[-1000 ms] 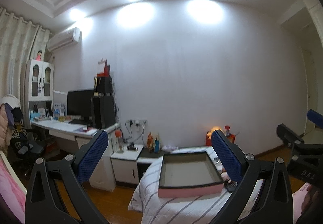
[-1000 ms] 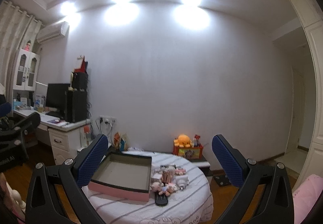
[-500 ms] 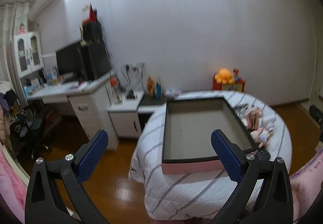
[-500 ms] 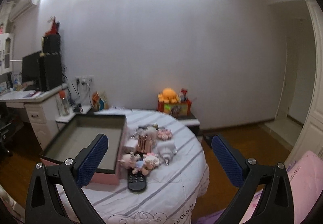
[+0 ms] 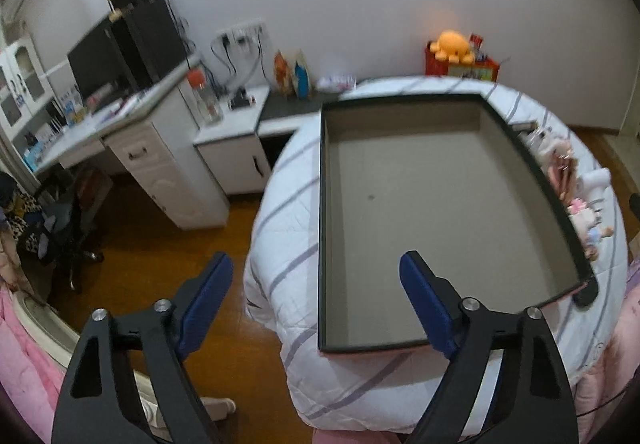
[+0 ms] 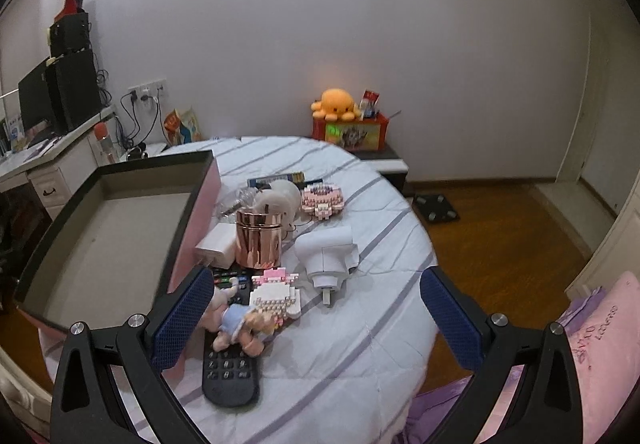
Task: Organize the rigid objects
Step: 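Grasp the white hair dryer with the right gripper while the left gripper pins the box wall, then carry the hair dryer into the box and open the right gripper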
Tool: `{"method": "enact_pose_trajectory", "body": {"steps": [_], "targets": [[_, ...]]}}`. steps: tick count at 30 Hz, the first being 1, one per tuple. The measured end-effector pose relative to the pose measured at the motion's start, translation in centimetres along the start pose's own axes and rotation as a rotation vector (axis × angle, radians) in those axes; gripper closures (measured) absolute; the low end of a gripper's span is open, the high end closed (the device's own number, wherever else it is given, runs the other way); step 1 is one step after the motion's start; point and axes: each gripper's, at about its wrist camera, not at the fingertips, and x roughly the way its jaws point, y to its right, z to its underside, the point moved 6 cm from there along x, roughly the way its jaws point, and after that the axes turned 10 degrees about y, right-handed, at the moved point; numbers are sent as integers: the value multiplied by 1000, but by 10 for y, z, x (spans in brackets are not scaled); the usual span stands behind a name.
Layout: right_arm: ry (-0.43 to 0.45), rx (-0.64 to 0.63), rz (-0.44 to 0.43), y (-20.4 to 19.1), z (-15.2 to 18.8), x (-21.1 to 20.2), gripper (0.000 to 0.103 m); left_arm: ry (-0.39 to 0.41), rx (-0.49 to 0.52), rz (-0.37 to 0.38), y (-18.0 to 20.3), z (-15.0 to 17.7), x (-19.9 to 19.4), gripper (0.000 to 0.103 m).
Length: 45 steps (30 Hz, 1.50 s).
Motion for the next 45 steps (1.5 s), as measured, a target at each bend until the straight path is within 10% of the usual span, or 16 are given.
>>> {"method": "enact_pose_trajectory", "body": {"steps": [12,18,31,39,45], "targets": [[-98,32,-42,9,10,49,0,-240,-41,90,8,24,64,84],[-122,38,-28,20,16,59,0,-226,-80,110,7,22,64,95],[-184,81,-51,25,21,104,0,-225,-31,100,0,20,66,97],[-248,109,-100,18,31,125,55,-228,-33,105,-2,18,67,97],[-200,72,-89,11,25,114,56,-226,-44,106,-3,17,69,97]]}}
